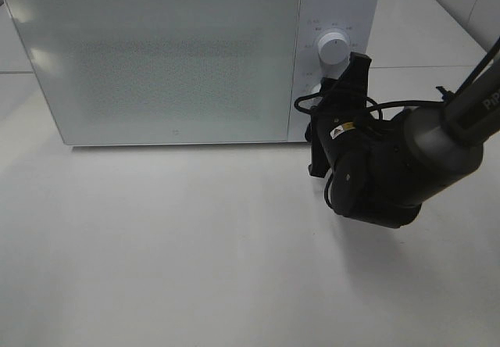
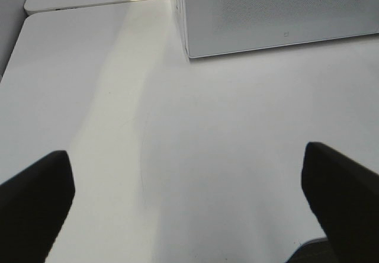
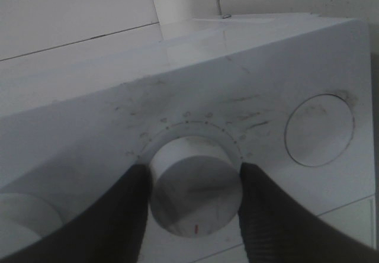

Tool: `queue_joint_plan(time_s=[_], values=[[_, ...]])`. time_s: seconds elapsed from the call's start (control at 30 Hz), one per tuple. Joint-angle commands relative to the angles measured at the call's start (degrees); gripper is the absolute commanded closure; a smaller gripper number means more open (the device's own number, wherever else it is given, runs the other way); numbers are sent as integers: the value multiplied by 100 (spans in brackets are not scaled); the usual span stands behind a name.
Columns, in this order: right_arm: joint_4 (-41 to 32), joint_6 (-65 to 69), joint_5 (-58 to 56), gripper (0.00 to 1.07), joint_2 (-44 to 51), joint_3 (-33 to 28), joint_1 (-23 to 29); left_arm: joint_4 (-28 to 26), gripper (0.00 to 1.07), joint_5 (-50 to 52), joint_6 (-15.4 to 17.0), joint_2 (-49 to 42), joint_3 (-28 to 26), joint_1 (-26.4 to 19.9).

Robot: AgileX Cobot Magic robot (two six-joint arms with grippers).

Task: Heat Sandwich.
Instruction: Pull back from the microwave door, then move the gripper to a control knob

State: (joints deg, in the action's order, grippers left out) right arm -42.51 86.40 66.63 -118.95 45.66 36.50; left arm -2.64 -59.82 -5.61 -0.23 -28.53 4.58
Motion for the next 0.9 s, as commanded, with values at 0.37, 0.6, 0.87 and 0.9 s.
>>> queue_joint_plan(time_s=[0.37,0.6,0.87,0.9], values=[[493,-212,745,28,166,-223,-52,-23,5,92,0,-155,17,-11],[808,-229,327,32,390,-510,-52,-23,5,92,0,-155,17,-11],[1438,-1220,-963,32,1037,-1037,-52,-23,5,92,0,-155,17,-11],[1438,-1220,-963,32,1037,-1037,-52,-23,5,92,0,-155,17,-11]])
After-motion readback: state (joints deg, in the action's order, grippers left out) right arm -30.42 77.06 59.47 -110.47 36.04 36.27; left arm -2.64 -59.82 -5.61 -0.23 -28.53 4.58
